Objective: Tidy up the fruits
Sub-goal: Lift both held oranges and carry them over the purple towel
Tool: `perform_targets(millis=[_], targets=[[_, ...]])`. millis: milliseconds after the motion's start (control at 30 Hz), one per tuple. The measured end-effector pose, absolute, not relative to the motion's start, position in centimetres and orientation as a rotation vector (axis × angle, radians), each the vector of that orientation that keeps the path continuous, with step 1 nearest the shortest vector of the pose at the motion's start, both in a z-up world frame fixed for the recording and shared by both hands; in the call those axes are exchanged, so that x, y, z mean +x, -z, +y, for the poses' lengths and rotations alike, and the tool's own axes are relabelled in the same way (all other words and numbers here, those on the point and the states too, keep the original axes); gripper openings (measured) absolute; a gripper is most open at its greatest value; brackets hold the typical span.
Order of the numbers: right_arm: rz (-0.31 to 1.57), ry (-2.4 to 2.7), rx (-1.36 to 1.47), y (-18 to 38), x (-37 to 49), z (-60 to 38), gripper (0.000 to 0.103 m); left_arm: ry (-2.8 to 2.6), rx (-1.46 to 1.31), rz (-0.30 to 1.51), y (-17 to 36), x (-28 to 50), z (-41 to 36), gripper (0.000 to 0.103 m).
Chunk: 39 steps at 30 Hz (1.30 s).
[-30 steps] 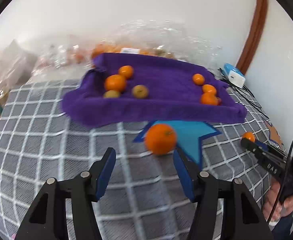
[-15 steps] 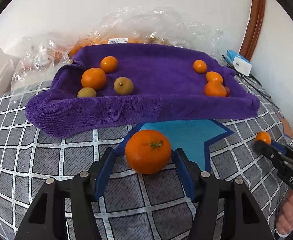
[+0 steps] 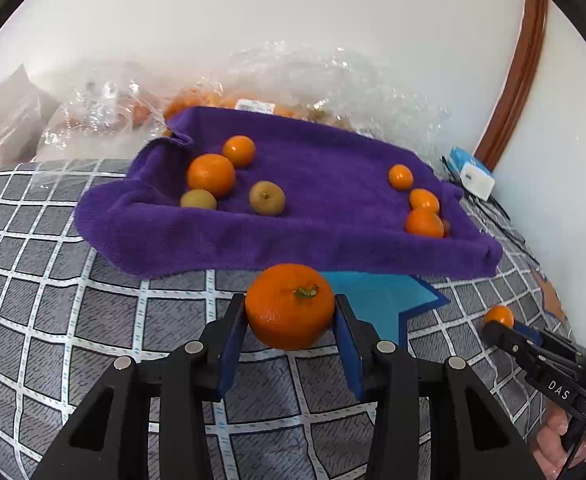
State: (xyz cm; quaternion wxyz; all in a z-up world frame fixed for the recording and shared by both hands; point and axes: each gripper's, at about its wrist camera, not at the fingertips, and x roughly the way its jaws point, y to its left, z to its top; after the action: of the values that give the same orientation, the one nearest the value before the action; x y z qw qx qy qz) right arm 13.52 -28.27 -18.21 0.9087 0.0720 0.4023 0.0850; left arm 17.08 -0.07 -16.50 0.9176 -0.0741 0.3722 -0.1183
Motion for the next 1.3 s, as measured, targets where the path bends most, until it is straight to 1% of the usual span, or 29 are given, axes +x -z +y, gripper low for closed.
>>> perform_targets(millis=[1300], targets=[[0.852, -0.191, 0.270, 18.5, 13.8, -29.8, 0.033, 0.250, -0.270, 0.659, 15.0, 16.0, 1.6, 0.040]])
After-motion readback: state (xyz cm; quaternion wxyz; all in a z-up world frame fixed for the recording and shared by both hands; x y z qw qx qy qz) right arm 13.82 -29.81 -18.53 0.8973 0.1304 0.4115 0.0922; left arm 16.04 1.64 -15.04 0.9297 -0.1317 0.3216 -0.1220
